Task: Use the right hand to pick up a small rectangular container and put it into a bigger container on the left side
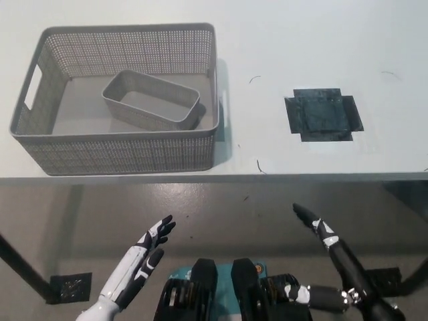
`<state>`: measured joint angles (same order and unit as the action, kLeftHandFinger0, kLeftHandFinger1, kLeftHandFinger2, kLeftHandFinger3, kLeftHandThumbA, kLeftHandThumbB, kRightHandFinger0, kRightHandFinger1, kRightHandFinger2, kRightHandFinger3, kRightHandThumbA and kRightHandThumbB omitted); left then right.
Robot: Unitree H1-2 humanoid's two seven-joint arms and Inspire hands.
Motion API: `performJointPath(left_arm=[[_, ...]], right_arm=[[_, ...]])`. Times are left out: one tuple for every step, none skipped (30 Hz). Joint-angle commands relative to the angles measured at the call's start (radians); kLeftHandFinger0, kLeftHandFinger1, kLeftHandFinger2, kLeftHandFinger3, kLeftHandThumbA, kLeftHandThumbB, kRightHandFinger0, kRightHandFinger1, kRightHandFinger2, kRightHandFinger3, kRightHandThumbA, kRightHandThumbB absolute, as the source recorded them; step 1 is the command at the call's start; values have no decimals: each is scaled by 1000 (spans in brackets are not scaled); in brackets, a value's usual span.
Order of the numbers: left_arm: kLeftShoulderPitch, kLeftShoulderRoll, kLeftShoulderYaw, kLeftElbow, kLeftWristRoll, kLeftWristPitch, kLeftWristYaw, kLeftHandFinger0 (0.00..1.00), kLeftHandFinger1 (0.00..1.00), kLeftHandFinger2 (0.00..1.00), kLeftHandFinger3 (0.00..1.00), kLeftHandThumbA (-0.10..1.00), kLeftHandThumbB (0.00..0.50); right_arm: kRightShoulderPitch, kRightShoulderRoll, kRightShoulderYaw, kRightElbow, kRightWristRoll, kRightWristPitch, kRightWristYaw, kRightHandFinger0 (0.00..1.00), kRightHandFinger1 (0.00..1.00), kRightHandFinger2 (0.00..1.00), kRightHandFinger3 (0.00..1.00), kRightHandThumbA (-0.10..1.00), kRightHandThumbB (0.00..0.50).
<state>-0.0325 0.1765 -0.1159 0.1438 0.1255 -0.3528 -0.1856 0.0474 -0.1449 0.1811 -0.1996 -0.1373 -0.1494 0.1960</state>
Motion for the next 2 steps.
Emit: performJointPath(left_arm=[[-32,3,-9,-14,2,-29,0,1000,1000,1000,1000,1000,403],[-32,3,-9,-14,2,-29,0,1000,1000,1000,1000,1000,403]], right_arm=[[1,66,-26,-5,223,-268,-21,1000,1000,1000,1000,1000,281],[1,66,-26,-5,223,-268,-21,1000,1000,1000,1000,1000,281]])
